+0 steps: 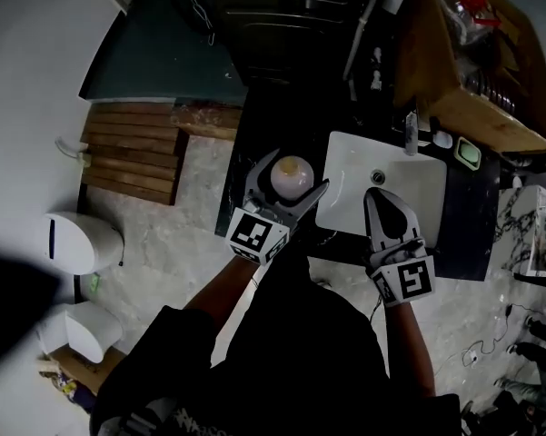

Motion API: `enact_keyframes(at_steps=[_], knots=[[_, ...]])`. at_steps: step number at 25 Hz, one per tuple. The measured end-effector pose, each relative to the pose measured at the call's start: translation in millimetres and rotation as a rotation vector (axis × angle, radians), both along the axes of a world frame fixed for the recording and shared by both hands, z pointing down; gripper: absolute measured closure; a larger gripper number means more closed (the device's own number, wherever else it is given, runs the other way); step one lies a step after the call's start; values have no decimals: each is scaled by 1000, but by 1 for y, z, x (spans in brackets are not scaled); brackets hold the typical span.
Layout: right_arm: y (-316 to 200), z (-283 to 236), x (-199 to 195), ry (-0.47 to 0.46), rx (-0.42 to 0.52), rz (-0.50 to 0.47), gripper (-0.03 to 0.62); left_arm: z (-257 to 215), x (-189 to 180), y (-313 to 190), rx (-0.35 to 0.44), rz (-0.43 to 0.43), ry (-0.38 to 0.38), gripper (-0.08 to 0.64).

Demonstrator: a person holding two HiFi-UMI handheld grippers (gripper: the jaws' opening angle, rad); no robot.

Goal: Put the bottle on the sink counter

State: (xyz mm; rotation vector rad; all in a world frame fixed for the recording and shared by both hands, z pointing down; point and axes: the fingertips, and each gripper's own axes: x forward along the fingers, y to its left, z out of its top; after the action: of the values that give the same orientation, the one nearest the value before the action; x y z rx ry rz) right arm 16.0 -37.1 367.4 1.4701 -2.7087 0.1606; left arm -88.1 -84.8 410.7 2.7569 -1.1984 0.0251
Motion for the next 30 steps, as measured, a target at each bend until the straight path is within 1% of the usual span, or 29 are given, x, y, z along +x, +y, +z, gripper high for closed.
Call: enact_keyframes(at_steps=[3, 6, 12, 15, 18, 21, 25, 28, 30], knots=[[-19, 3, 1, 5, -14, 32, 552, 6, -3, -26, -16, -5, 16, 163], [-35, 5, 4, 14, -22, 63, 552, 14, -1, -48, -22, 9, 19, 163], [-71, 12, 11, 13, -22, 105, 552, 42, 19, -91, -40, 53, 2, 163], [-83, 23, 17, 8, -27, 114, 552, 62, 32, -107, -47, 18, -26, 163], [-96, 36, 23, 36, -32, 107, 552, 77, 46, -124, -68, -24, -23, 163], [-112, 51, 31, 29, -45, 98, 552, 97, 65, -138, -84, -40, -34, 163], [-128, 74, 37, 14, -95, 71, 552, 124, 85, -151, -115, -73, -80, 163], [-140, 86, 41, 4, -112, 59, 552, 142, 94, -166, -129, -109, -125, 163], [-145, 95, 44, -7, -122, 61, 552, 154, 100, -176, -133, -116, -150, 163]])
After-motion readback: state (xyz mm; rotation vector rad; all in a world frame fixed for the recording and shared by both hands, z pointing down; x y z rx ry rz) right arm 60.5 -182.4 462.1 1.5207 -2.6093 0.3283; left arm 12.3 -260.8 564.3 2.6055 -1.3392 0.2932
